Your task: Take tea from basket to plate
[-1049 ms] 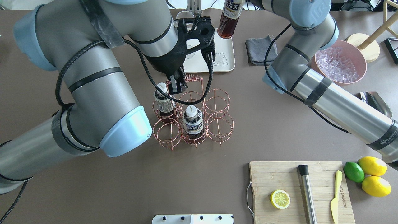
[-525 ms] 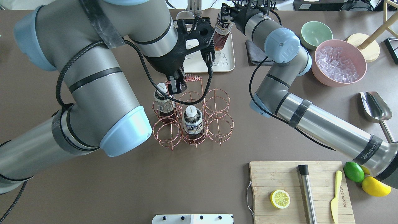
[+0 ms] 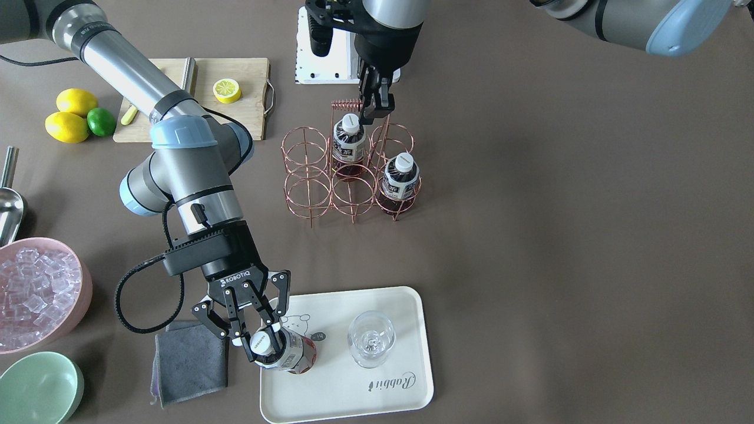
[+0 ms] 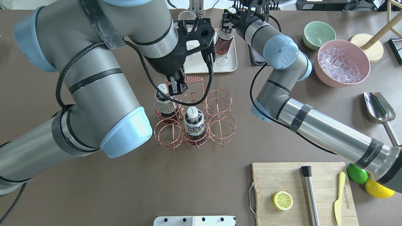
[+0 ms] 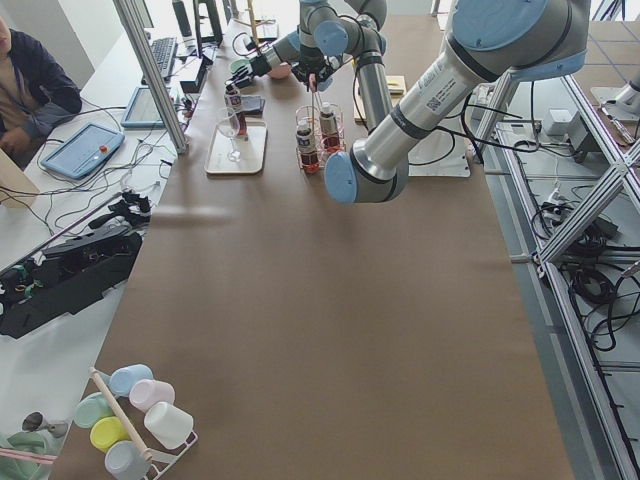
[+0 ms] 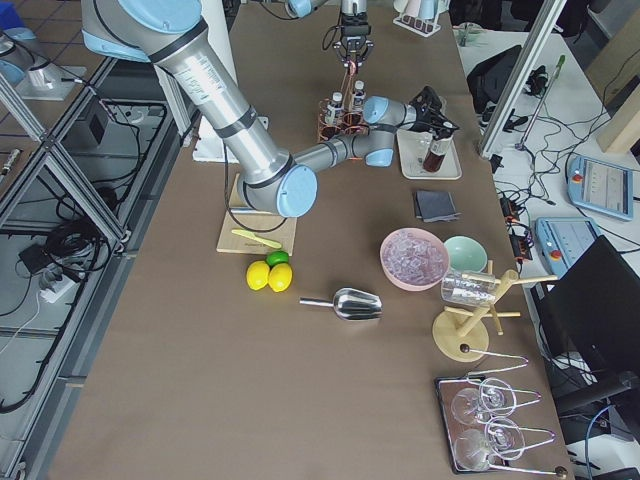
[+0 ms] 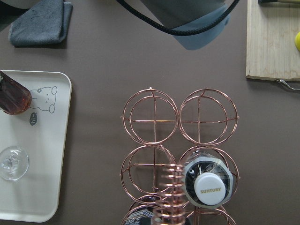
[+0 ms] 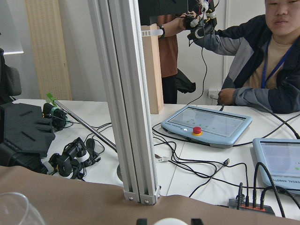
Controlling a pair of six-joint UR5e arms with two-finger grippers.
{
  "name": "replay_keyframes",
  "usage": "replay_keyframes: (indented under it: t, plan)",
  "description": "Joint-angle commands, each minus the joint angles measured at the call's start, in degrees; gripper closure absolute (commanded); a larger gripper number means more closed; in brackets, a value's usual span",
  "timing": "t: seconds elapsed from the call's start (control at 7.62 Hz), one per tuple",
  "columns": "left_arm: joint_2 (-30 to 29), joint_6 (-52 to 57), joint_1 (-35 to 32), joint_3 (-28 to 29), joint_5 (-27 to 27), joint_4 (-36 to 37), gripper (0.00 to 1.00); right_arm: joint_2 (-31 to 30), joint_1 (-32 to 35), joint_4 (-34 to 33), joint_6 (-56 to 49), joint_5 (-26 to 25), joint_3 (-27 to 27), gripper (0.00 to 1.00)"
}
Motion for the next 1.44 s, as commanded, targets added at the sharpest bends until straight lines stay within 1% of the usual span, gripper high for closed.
replay_keyframes:
  t: [0.0, 0.13, 0.26, 0.39, 0.92, 1.05, 1.31]
  plan:
    - [0.0, 0.0, 0.0, 0.0, 0.0, 0.0, 1.00, 0.1, -0.2, -0.8, -2.6, -0.1, -0.1, 1.00]
    - [0.0, 0.0, 0.0, 0.0, 0.0, -0.1, 1.00, 0.3, -0.4, -1.5, -2.4, -0.2, 0.1, 0.87]
    - [0.0, 0.0, 0.0, 0.0, 0.0, -0.1, 1.00, 0.4, -0.7, -1.4, -2.2, -0.2, 0.3, 0.06]
    - [0.0, 0.0, 0.0, 0.0, 0.0, -0.1, 1.00, 0.5, -0.8, -1.4, -2.1, -0.3, 0.4, 0.00]
    - [0.0, 0.0, 0.0, -0.1, 0.0, 0.0, 1.00, 0.6, -0.6, -1.5, -2.6, 0.0, 1.3, 0.00]
    - [0.0, 0.0, 0.0, -0.2, 0.0, 0.0, 1.00, 0.3, -0.1, -2.8, -2.9, 0.7, 2.5, 0.00]
    - [0.0, 0.0, 0.0, -0.4, 0.0, 0.0, 1.00, -0.1, 2.6, -17.0, -2.8, 6.6, 13.2, 0.00]
